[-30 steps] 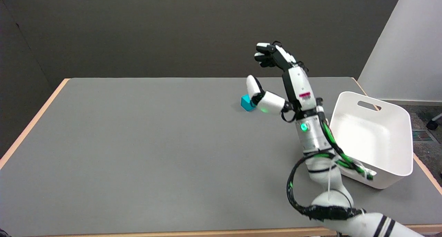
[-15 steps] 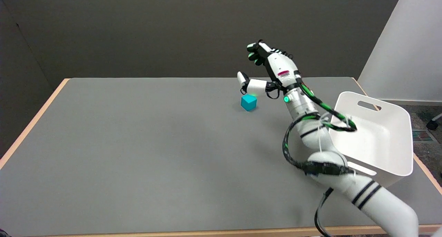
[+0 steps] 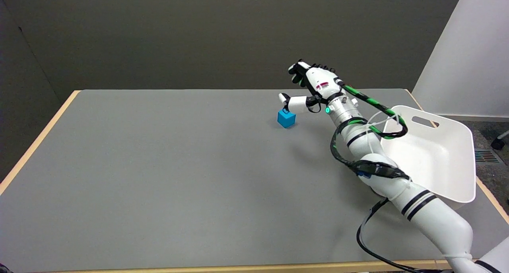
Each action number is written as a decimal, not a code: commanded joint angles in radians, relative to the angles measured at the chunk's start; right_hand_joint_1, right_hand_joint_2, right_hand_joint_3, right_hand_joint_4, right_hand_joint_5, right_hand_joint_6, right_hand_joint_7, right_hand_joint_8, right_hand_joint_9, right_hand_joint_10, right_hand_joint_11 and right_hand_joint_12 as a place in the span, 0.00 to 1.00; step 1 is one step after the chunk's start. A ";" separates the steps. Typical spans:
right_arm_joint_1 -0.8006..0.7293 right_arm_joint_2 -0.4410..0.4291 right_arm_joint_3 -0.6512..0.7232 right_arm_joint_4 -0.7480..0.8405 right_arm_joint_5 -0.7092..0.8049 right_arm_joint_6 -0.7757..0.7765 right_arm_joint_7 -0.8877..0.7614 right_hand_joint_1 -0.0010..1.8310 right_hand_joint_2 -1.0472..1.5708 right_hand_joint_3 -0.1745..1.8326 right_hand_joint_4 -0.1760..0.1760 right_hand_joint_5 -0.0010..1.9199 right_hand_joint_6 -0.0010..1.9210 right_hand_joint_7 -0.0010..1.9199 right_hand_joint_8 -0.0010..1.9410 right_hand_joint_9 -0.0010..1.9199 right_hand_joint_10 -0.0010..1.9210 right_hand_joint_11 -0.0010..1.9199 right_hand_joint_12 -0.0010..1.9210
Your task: Pick up blue wooden cube.
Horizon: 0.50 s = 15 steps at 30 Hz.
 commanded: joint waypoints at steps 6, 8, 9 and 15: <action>-0.214 -0.037 0.073 -0.091 0.426 -0.010 -0.433 0.40 0.65 0.52 0.02 0.18 0.37 0.30 0.45 0.27 0.68 0.24 0.91; -0.206 -0.044 0.070 -0.066 0.434 -0.010 -0.437 0.39 0.65 0.52 0.01 0.18 0.37 0.30 0.45 0.27 0.68 0.24 0.91; -0.199 -0.046 0.069 -0.049 0.437 -0.010 -0.438 0.39 0.65 0.52 0.00 0.18 0.37 0.30 0.45 0.27 0.68 0.24 0.91; -0.126 -0.043 0.033 0.012 0.440 -0.028 -0.439 0.39 0.65 0.52 0.00 0.18 0.37 0.30 0.45 0.27 0.68 0.25 0.91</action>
